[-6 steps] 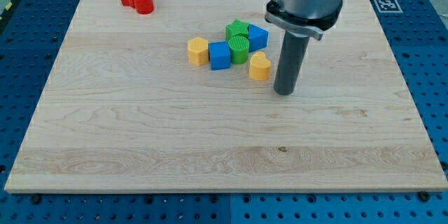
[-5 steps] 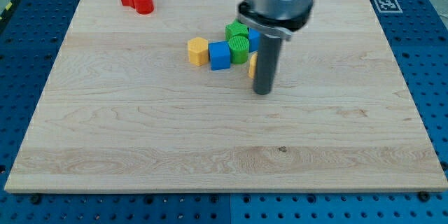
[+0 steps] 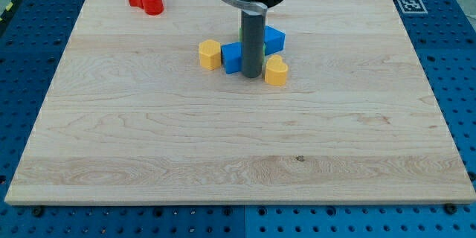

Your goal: Place the green blocks at the top center of the board

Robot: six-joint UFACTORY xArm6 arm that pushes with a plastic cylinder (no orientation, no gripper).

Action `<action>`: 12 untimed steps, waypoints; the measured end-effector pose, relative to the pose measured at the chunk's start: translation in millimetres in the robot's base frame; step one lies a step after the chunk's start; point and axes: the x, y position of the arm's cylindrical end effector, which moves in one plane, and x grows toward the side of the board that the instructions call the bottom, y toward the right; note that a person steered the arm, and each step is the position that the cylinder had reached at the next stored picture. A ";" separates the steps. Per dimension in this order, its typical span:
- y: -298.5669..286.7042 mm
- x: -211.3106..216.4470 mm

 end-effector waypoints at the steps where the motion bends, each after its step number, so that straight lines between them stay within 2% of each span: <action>1: 9.2 -14.2; 3: 14.1 -22.7; 6: -21.5 -23.6; 12: 17.6 -21.5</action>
